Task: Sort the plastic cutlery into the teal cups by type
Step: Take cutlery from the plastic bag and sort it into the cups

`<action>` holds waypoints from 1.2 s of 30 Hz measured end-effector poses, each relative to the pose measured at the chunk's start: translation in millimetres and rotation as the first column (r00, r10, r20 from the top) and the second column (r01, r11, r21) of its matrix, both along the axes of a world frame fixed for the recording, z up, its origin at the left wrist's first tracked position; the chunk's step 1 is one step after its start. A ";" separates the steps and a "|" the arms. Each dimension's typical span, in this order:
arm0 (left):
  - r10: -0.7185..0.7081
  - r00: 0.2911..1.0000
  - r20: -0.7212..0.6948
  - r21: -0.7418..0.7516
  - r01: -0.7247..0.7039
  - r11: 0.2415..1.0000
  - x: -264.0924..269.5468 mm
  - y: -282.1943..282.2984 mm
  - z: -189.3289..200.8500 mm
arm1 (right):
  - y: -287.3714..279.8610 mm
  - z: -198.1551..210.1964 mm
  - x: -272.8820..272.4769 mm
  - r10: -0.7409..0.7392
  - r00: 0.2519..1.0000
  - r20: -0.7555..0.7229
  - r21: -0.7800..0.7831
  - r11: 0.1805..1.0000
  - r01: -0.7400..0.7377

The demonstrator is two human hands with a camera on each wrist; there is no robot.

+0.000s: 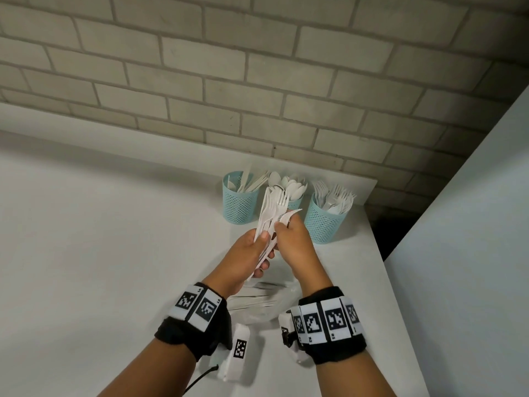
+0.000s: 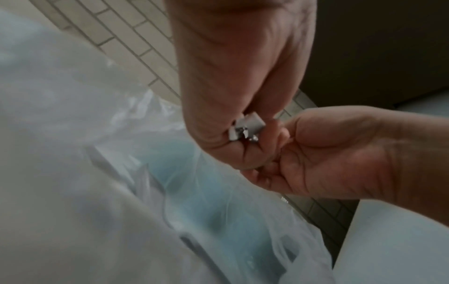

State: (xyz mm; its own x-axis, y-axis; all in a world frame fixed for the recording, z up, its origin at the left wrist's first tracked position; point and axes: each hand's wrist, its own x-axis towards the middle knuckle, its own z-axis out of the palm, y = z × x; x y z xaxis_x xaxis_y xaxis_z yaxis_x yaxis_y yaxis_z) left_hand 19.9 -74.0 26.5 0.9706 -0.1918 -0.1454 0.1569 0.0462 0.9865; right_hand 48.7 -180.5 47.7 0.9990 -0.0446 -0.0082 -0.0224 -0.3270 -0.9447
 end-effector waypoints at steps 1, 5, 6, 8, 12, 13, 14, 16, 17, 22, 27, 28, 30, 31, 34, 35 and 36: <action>-0.001 1.000 0.006 0.014 0.001 1.000 -0.1 -0.4 -0.3 | 0.7 -0.5 0.4 0.001 1.000 -0.009 0.005 1.000 -0.001; -0.017 1.000 0.006 0.007 0.017 1.000 -0.5 -0.8 0.2 | 2.3 -3.6 2.8 0.006 1.000 0.025 0.160 0.987 -0.010; -0.018 1.000 0.001 0.002 0.018 1.000 -0.4 0.2 0.3 | 1.9 -3.6 3.7 0.005 0.999 0.040 0.216 0.976 -0.014; -0.023 1.000 -0.009 -0.008 0.023 1.000 0.0 2.7 -0.6 | -0.3 -1.1 2.9 0.041 0.996 0.079 0.301 0.952 -0.063; -0.018 0.999 -0.038 -0.033 0.016 0.999 0.0 6.0 -1.0 | -7.8 1.5 1.6 0.025 0.993 0.116 0.271 0.961 -0.056; -0.017 0.999 -0.047 -0.032 0.016 0.999 -0.1 5.8 -0.3 | -9.4 -0.2 2.3 -0.001 0.993 0.117 0.256 0.966 -0.029; -0.018 0.998 -0.052 -0.027 0.017 1.000 -0.4 5.3 0.3 | -10.6 -2.0 3.5 -0.026 0.993 0.118 0.234 0.972 -0.002; -0.015 0.998 -0.057 -0.010 0.015 1.000 -0.5 4.2 1.3 | -11.5 -3.5 4.7 -0.057 0.990 0.128 0.190 0.981 0.032; -0.011 0.998 -0.057 -0.001 0.011 1.000 -0.6 3.6 1.8 | -11.7 -3.3 4.6 -0.062 0.989 0.137 0.179 0.983 0.037; 0.038 0.999 -0.029 0.081 -0.036 0.996 0.3 2.4 -0.2 | -12.1 -0.7 2.6 -0.086 0.964 0.252 0.114 0.992 0.059; 0.072 0.997 -0.008 0.150 -0.070 0.986 0.0 0.3 -4.0 | -9.8 0.0 -1.1 -0.092 0.957 0.274 0.138 0.989 0.056; 0.076 0.997 -0.002 0.163 -0.074 0.984 0.3 0.2 -4.0 | -9.0 0.9 -2.1 -0.079 0.962 0.263 0.162 0.986 0.037; 0.079 0.997 0.003 0.182 -0.079 0.980 0.8 0.1 -2.5 | -7.5 0.7 -3.4 -0.051 0.973 0.225 0.199 0.980 0.005; 0.078 0.997 0.002 0.189 -0.077 0.979 1.0 -0.2 -1.8 | -7.4 -0.2 -3.3 -0.049 0.978 0.201 0.216 0.976 0.005; 0.071 0.997 -0.014 0.205 -0.067 0.976 0.6 -0.8 -0.3 | -8.9 -3.0 -2.0 -0.062 0.987 0.151 0.264 0.964 0.020; 0.069 0.997 -0.023 0.208 -0.063 0.976 0.1 -0.6 0.0 | -9.6 -3.1 -2.0 -0.062 0.988 0.139 0.271 0.962 0.022; 0.066 0.997 -0.031 0.207 -0.058 0.977 -0.1 -0.5 0.1 | -10.5 -4.0 -1.3 -0.062 0.989 0.134 0.272 0.962 0.023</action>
State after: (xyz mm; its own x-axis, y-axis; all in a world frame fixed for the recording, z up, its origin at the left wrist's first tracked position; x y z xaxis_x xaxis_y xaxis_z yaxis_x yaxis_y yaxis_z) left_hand 19.8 -74.6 26.6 0.9728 -0.0934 -0.2122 0.1974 -0.1462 0.9694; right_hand 47.4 -191.0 43.7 0.9882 -0.1024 0.1142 0.1083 -0.0616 -0.9922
